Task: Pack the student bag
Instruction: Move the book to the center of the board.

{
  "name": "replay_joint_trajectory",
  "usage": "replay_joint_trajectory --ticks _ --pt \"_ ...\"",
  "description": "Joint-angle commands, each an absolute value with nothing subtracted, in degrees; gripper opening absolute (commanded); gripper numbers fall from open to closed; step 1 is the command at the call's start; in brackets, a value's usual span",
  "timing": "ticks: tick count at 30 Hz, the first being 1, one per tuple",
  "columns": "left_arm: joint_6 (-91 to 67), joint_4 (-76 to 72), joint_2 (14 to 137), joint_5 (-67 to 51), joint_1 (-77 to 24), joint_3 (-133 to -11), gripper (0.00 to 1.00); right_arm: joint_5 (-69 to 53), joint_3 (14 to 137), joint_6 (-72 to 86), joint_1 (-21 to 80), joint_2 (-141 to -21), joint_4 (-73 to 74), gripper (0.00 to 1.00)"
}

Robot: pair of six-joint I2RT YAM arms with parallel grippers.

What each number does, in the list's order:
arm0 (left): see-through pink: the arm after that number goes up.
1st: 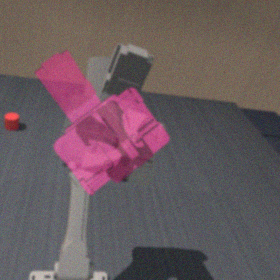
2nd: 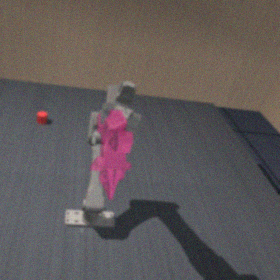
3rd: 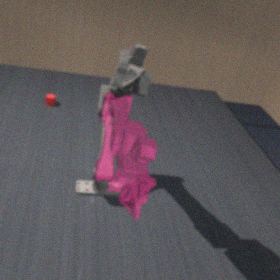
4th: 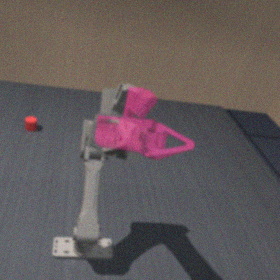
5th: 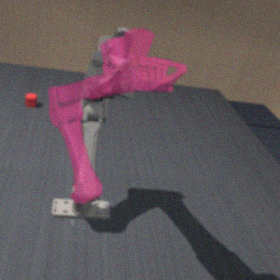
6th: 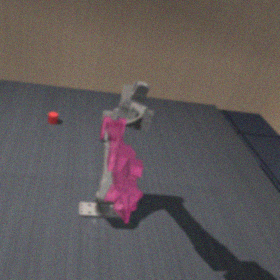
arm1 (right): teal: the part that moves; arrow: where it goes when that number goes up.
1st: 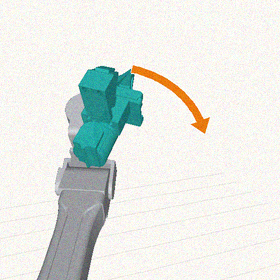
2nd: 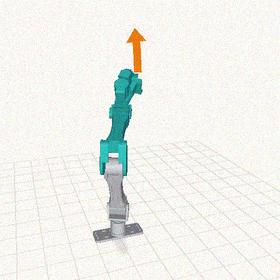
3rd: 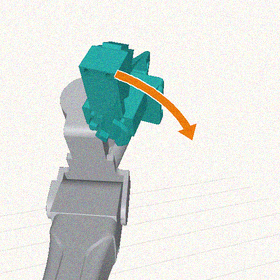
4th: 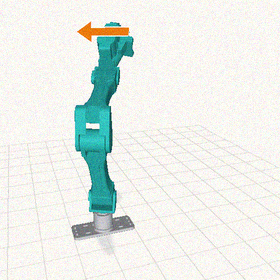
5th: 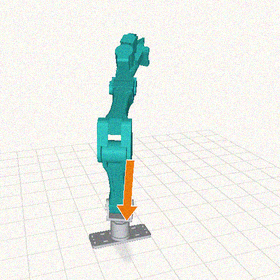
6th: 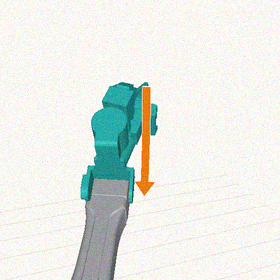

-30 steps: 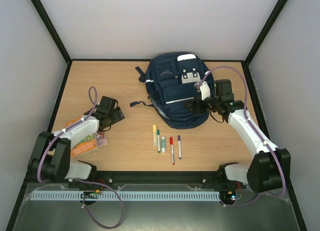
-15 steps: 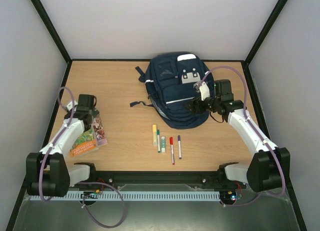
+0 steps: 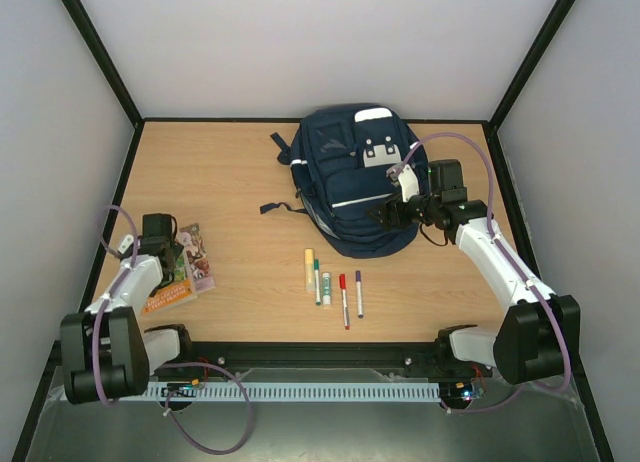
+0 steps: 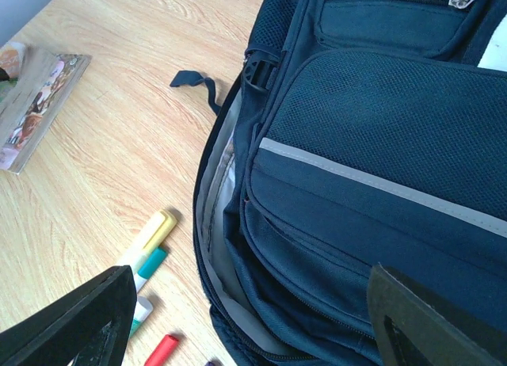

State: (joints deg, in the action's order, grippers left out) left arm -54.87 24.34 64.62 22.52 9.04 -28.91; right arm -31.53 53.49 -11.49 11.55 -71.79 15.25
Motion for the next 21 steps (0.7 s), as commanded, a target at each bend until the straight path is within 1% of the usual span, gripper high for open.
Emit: replay_joint_trajectory --ticks 1,5,12,21 --pt "-58.01 20.94 68.59 16.51 9.36 -26.26 0.99 -33.2 54.33 -12.28 11.76 -71.98 17.3 0.8" --pt "-58.3 15.23 69.0 8.68 7.77 -23.76 0.99 -33.21 54.45 -12.39 11.77 -72.47 17.4 0.8" --pt "-58.27 12.04 69.62 11.5 -5.18 -26.03 0.99 -33.65 54.46 -12.4 11.7 -73.68 17.61 0.8" --pt "-57.68 9.01 77.69 7.57 -14.96 -31.08 0.99 -34.46 54.44 -12.16 11.7 -75.59 17.86 0.8"
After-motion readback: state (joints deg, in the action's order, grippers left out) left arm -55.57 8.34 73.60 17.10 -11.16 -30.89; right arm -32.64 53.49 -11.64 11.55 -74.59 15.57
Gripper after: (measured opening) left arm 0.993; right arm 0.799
